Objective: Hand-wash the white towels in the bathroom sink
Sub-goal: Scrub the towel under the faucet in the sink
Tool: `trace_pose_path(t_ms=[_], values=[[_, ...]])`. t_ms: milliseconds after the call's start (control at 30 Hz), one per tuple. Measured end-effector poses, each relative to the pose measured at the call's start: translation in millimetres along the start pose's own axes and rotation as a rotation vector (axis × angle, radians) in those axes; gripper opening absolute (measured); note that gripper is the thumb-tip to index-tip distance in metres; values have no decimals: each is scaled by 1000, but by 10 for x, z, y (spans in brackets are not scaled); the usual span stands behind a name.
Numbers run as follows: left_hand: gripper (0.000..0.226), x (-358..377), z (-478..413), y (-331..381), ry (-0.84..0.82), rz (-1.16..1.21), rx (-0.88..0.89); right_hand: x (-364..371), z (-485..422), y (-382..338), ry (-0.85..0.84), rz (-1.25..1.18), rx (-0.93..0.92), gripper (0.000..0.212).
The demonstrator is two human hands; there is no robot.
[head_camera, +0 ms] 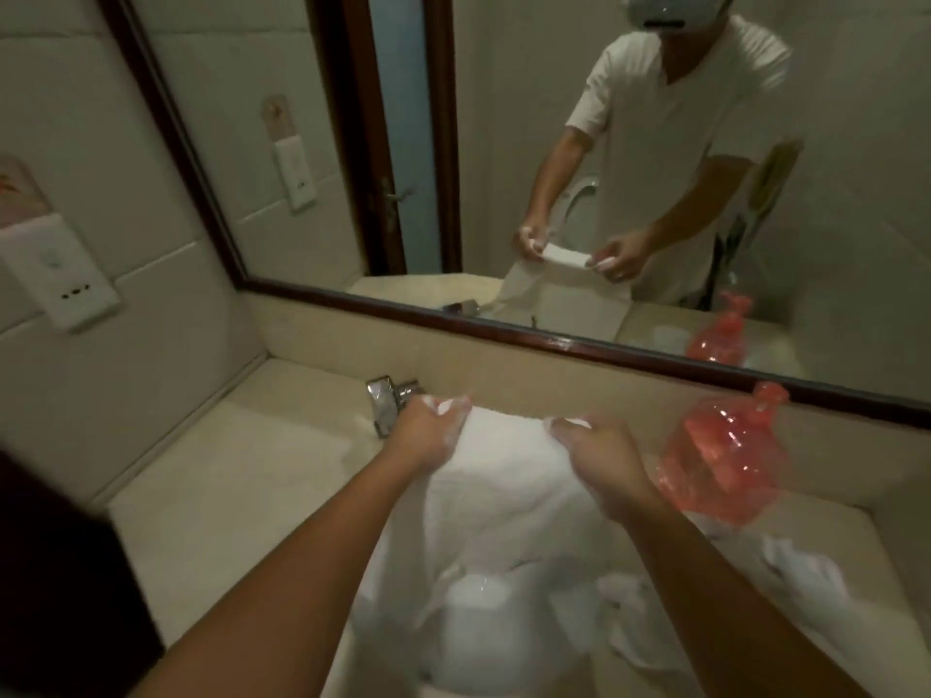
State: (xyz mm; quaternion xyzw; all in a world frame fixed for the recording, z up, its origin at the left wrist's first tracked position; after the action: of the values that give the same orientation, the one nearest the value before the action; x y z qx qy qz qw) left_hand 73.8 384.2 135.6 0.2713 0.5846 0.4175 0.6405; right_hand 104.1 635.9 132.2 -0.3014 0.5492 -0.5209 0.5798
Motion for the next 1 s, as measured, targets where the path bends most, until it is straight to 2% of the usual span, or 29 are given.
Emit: trace_pose_path(t_ms=[133, 233, 300, 367, 500, 633, 700, 833, 1000], values=[[70, 185, -77, -967, -18, -85, -139, 590, -111, 742, -110, 45, 184, 26], [70, 499, -260, -1694, -72, -45, -242, 1042, -198, 1436, -173, -20, 341, 16], [64, 773, -415, -2038, -129, 22, -242, 1306, -364, 1794, -157, 73, 287, 20], [56, 1019, -546, -2279, -154, 25, -169, 1519, -508, 2069, -101, 141, 229, 30], [33, 1329, -751, -2475, -172, -21, -25, 1758, -760, 2333, -38, 100, 180, 31], [60, 1386, -894, -2313, -199, -29, 18, 1658, -949, 2110, 9, 113, 25, 29], [66, 1389, -851, -2227, -228, 35, 20, 1649, -938, 2061, -33, 32, 21, 36], [84, 1472, -846, -2270, -310, 150, -61, 1674, -824, 2046, -91, -145, 59, 27], [65, 1486, -918, -2377, -264, 306, -158, 1669, -768, 2174, -114, -347, 146, 11]])
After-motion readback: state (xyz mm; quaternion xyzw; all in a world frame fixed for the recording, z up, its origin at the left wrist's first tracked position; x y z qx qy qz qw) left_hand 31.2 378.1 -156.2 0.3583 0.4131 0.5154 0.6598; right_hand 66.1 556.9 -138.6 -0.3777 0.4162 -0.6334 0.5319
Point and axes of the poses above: each hand's wrist, its own z-axis away from the middle knuckle, its own x-axis out of the palm, y = z × x, the point moved 10 cm from there along -z, towards the middle knuckle, and after that the axes turned 1 degree about x, right-handed, at the moved point
